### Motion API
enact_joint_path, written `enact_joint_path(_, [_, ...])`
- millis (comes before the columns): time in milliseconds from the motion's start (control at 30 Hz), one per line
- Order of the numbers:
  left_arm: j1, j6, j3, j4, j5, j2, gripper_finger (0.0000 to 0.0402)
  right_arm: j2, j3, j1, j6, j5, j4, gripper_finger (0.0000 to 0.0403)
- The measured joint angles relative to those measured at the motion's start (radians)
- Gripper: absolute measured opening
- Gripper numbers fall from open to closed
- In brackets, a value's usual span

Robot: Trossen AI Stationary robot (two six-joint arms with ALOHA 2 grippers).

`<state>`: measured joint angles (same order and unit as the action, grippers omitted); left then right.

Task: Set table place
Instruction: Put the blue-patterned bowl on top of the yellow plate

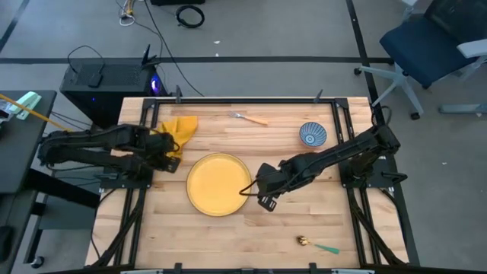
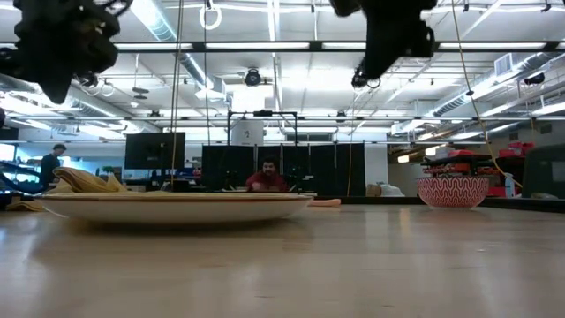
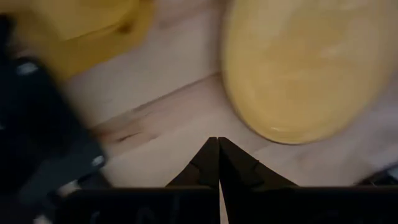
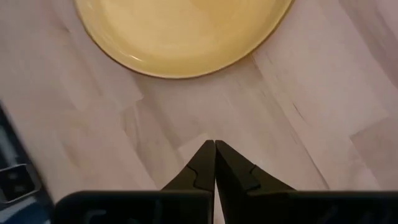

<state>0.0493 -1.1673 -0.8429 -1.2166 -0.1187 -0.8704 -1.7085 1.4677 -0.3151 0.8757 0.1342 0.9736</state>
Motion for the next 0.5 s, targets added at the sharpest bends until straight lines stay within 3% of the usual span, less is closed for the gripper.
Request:
enact_joint_path(233, [-0.116,0.097,0.000,0.142,0.076,0.002,0.0009,0.142,0.000,0.092,-0.029,0.047,0.058,0.0016])
enact_joint_path(500, [-0.128,0.105,0.000,0.225,0.077,0.002,0.0009,0.347,0.000,0.434,-0.037,0.063,0.193,0.0016])
